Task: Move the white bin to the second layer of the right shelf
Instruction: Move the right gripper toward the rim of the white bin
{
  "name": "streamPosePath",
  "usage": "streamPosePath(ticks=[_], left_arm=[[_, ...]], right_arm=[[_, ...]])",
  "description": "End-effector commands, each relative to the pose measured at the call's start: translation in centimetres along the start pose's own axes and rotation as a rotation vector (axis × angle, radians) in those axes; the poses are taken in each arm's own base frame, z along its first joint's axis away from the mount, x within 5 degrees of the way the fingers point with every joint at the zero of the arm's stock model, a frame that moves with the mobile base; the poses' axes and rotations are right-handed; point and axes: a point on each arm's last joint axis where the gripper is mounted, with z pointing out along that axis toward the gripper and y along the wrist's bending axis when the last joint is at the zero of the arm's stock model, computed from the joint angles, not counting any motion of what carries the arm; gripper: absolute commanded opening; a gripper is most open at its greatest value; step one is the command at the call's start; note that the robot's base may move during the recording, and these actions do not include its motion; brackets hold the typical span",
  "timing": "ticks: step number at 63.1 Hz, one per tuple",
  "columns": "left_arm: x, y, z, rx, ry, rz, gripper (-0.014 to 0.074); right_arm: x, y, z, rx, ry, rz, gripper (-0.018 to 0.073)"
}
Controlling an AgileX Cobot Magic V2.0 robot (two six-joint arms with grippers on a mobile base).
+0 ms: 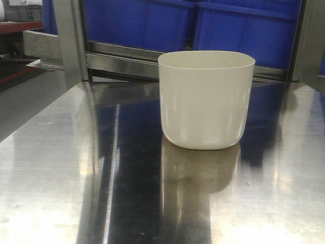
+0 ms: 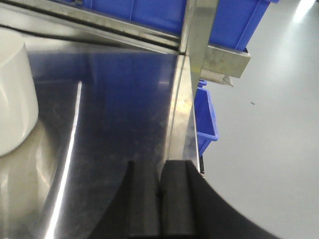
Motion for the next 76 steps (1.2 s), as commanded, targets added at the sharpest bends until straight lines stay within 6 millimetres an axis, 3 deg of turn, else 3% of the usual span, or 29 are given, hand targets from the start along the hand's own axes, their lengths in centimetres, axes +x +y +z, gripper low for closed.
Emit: streamPosePath(ticks=[1,16,22,35,45,50,76], left_arm=[[0.0,0.1,-0.1,0.001,-0.078,-0.006,0.0085],[0.0,0.1,-0.1,0.001,-0.078,-0.006,0.0085],[0.0,0.1,-0.1,0.001,-0.078,-0.006,0.0085],[0.0,0.1,-0.1,0.001,-0.078,-0.006,0.0085],[0.0,0.1,-0.1,0.001,-0.078,-0.006,0.0085],[0.0,0.1,-0.1,0.001,-0.078,-0.006,0.0085],[0.0,0.1,-0.1,0.001,-0.078,-0.006,0.0085]], right_arm=[[-3.2,-0.2,0.4,0.013,-0.066,0.018,0.0054],[-4.8,-1.1,3.6,0.125,0.222,0.212,0.0054],[-5.4,-0.8,5.1,0.152,0.315,0.212,0.0057],[-6.7,3.0,8.3,0.018,0.435,0.094,0.0090],[-8.2,6.2,10.5,-0.046,0.485,0.101,0.0343],[-9.2,7.3,11.6,-0.043,0.514,0.105,0.0410],[-16.8,12.6,16.1,-0.019,0.583,0.140,0.0414]])
